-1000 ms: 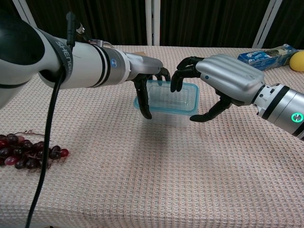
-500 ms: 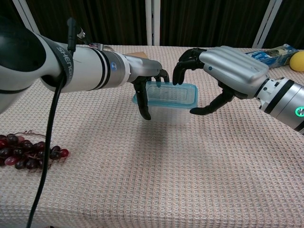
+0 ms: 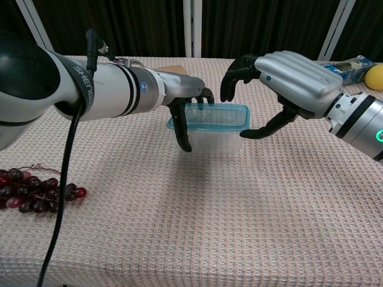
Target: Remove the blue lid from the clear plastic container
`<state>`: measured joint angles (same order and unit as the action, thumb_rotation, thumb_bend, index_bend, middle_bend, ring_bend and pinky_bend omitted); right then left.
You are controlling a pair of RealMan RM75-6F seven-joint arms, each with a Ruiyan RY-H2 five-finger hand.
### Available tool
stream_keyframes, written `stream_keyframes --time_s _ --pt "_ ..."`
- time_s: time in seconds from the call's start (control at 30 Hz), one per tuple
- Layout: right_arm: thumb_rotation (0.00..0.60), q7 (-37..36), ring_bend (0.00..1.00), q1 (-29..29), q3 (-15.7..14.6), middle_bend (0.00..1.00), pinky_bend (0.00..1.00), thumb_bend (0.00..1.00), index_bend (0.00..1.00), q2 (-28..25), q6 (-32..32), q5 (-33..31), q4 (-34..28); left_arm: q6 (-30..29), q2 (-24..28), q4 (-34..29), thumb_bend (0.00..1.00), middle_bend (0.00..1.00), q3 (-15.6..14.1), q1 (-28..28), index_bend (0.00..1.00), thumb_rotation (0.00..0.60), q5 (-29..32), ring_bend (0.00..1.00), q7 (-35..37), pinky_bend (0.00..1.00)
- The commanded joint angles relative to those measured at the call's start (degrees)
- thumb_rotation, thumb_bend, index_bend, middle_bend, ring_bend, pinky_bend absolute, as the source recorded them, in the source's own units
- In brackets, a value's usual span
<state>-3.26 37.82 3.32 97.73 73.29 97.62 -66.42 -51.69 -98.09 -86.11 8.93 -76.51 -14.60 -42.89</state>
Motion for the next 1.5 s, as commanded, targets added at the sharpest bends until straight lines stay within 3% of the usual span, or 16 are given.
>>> stream_keyframes --time_s 0.03,0.4,0.97,1.3,1.5 --pt "0.6 0.0 0.19 0.0 0.0 0.4 0.32 0.15 0.43 0.0 0.2 -0.1 0.0 0.1 0.0 0.0 0.0 0.29 0.1 0.2 0.26 0.6 -0.3 0.16 0.2 0.27" --pt "0.6 -0.3 0.2 -0.2 0.0 0.41 0.32 0.25 0.43 -0.3 1.3 0.1 0.0 0.5 0.0 0.1 0.0 0.29 0.5 0.8 0.26 0.6 -1.1 0.16 0.9 0.27" --pt "0.6 -1.2 0.2 -0.3 0.0 0.41 0.33 0.26 0.44 -0.8 2.4 0.0 0.0 0.7 -0.7 1.1 0.0 0.29 0.7 1.5 0.26 0.6 -2.5 0.16 1.6 0.26" --pt "0.6 -2.3 0.23 -0.2 -1.1 0.43 0.36 0.3 0.47 1.4 1.5 0.2 2.5 1.6 0.8 -0.9 0.0 0.18 1.2 2.3 0.06 0.6 -3.8 0.08 3.1 0.2" --pt "0.6 -2.2 0.25 -0.2 -0.9 0.45 0.39 0.35 0.51 3.1 2.2 0.3 4.7 0.9 1.7 -2.4 0.0 0.12 1.2 2.8 0.0 0.6 -4.5 0.04 3.8 0.16"
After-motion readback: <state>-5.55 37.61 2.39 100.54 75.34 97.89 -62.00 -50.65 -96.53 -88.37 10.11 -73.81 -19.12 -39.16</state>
